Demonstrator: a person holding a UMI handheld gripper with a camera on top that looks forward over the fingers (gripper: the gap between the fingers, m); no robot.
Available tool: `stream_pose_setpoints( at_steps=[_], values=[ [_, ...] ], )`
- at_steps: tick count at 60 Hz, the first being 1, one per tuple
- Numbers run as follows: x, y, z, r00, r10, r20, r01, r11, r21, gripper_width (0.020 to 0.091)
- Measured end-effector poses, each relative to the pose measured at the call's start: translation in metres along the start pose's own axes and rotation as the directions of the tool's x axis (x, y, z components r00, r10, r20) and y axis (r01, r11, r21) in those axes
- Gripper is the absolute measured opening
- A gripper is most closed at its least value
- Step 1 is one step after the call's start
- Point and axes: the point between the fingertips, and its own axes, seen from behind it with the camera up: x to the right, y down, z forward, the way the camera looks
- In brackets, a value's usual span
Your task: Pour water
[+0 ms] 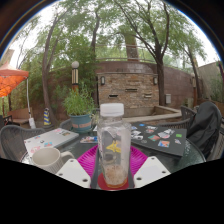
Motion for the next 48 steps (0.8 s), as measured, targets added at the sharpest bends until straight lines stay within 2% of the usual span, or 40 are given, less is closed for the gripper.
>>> stream_pose_setpoints(
  at_steps=[12,19,24,28,29,39,48],
  values=[
    [-0.002,0.001,0.0,0.999,-0.042,-0.002,0.042,0.999,-0.003,0.0435],
    [-0.002,0.0,-0.005,1.0,-0.02,-0.006,0.02,1.0,-0.005,0.0528],
    [0.004,0.001,-0.01,0.999,-0.034,-0.029,0.033,0.999,-0.037,0.0628],
    [0.007,-0.001,-0.017,0.997,-0.065,-0.041,0.063,0.997,-0.045,0.083],
    [0.007,-0.003,-0.02,0.996,-0.072,-0.043,0.07,0.997,-0.042,0.0855],
    [0.0,-0.016,-0.066,0.993,-0.111,-0.041,0.109,0.993,-0.044,0.0834],
    [-0.005,-0.022,-0.141,0.995,-0.079,-0.061,0.075,0.995,-0.067,0.0835]
  ],
)
